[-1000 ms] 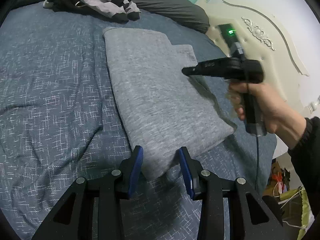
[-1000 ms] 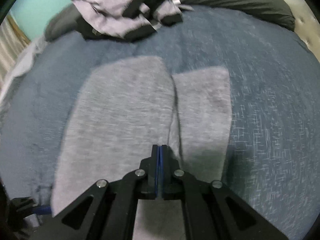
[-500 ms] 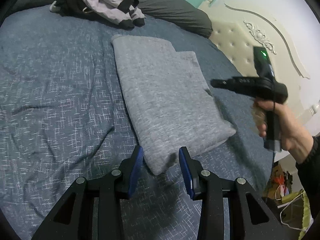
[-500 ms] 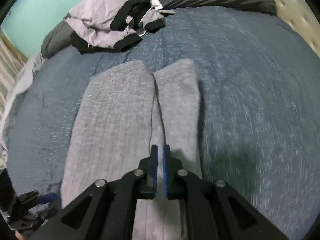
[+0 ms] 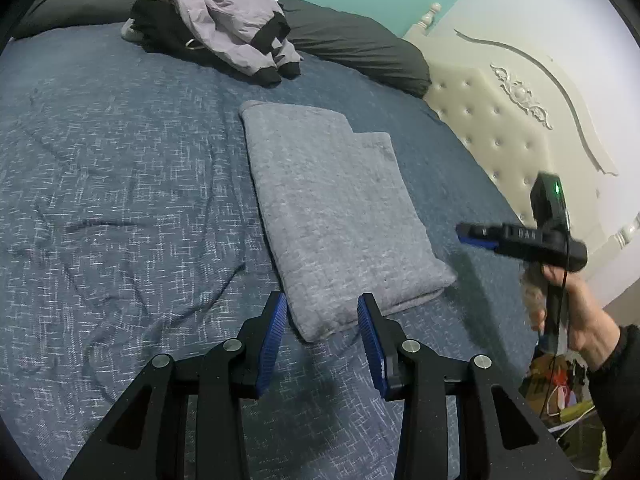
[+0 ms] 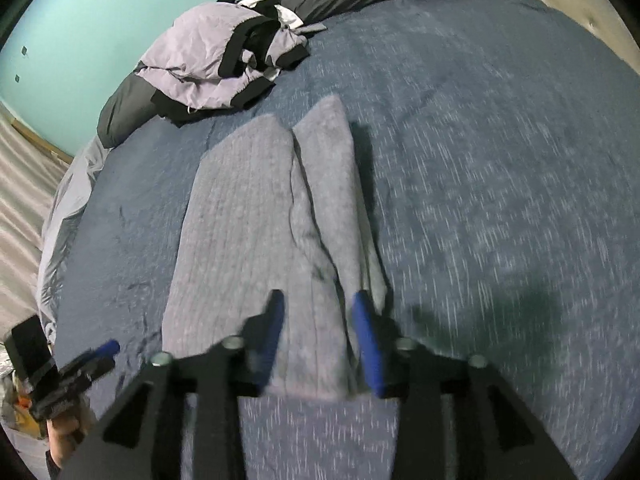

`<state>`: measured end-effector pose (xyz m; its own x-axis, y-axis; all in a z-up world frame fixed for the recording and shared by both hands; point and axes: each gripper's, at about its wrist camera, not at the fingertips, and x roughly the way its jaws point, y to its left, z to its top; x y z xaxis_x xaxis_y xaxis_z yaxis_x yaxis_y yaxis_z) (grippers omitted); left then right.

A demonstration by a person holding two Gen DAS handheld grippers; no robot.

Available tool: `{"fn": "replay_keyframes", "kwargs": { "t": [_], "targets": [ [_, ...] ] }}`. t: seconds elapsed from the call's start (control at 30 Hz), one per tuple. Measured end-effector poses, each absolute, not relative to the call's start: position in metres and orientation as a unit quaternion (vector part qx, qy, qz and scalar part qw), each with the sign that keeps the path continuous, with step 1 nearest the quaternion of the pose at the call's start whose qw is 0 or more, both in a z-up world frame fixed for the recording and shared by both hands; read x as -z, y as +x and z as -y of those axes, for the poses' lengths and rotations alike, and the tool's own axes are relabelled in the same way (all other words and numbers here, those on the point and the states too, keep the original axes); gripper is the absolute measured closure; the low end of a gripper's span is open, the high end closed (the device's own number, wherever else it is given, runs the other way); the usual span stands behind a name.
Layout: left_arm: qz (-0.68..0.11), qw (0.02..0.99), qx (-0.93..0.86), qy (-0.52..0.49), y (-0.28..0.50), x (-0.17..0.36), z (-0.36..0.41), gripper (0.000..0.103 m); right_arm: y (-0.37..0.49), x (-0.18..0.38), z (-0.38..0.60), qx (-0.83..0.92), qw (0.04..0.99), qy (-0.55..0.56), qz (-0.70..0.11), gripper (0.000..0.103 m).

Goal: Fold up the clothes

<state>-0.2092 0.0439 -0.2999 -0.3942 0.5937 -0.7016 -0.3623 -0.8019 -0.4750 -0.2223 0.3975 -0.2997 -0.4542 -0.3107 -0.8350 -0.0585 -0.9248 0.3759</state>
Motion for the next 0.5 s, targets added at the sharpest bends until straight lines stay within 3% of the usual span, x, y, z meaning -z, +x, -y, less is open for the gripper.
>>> {"fn": "replay_keyframes", "kwargs": {
  "t": [0.13, 0.27, 0.5],
  "targets": [
    [0.130, 0.284, -0.822, -0.476, -0.212, 0.301, -0.042, 0.063, -0.212, 0.309, -0.400, 0.827, 0.079, 0.528, 0.177, 0.063],
    [0.138, 0.280, -0.818, -0.483, -0.217, 0.305, -0.043, 0.063, -0.208, 0.318, -0.401, 0.823, 0.084, 0.528, 0.190, 0.046],
    [0.156, 0.281, -0.804, -0.501, -0.230, 0.318, -0.056, 0.062, -0.213, 0.334, -0.400, 0.810, 0.108, 0.538, 0.206, 0.036]
  ]
}}
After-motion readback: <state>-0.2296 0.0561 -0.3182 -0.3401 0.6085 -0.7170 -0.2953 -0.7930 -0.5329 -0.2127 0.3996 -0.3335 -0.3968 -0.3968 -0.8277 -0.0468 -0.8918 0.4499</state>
